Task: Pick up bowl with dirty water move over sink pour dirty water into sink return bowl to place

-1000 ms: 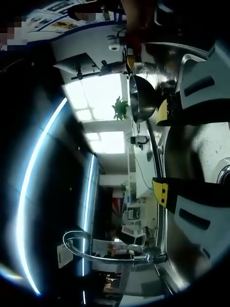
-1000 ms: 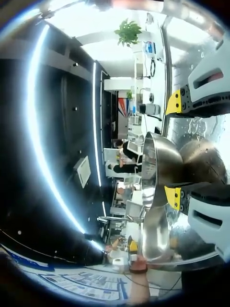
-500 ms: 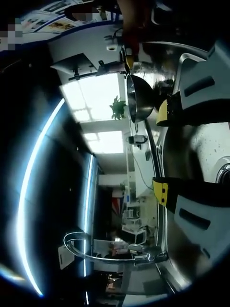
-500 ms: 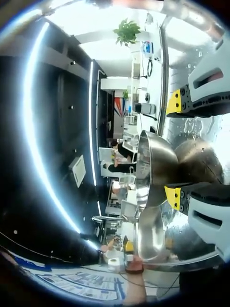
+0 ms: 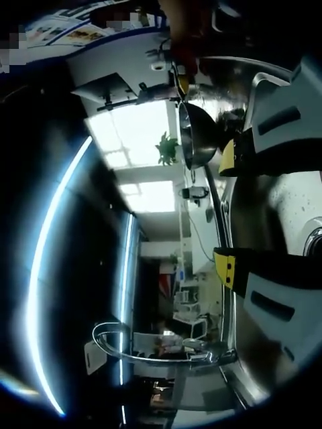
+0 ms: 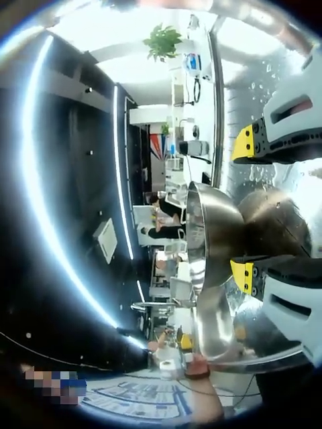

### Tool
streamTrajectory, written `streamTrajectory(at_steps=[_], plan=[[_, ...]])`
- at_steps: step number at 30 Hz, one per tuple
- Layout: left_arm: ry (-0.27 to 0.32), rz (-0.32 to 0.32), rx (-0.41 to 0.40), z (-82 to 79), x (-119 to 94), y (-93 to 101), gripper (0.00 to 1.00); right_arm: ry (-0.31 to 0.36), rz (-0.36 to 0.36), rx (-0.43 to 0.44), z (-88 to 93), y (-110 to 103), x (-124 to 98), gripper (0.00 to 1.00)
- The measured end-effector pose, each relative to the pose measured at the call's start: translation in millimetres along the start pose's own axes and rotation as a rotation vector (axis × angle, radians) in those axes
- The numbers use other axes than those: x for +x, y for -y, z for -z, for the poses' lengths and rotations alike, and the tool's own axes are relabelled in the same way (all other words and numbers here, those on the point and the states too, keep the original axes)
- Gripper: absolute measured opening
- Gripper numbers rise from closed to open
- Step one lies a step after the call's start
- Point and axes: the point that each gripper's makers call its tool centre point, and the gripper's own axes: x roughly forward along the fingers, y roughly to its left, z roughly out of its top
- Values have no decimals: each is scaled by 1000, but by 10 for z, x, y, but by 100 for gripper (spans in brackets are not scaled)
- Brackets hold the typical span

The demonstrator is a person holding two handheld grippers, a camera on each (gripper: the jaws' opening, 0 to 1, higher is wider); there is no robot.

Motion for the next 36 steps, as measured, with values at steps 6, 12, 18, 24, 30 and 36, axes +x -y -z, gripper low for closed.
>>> streamTrajectory(at_steps=[6, 12, 18, 24, 30, 36], plan=[[-18, 37, 35, 30, 0, 84, 42, -3, 3, -22, 5, 3, 19, 49], [3, 40, -16, -5, -9, 49, 42, 3, 4, -48, -7, 3, 29, 49], [-21, 50, 22, 43, 16, 90, 41, 45, 0, -4, -83, -10, -10, 49], [-15, 31, 1, 33, 19, 45, 41, 47, 0, 6, -91, -14, -15, 49], [-37, 39, 15, 71, 26, 75, 41, 56, -4, 14, -107, -16, -13, 49], [-29, 21, 26, 52, 8, 60, 41, 34, 11, 7, -58, 6, -17, 50]])
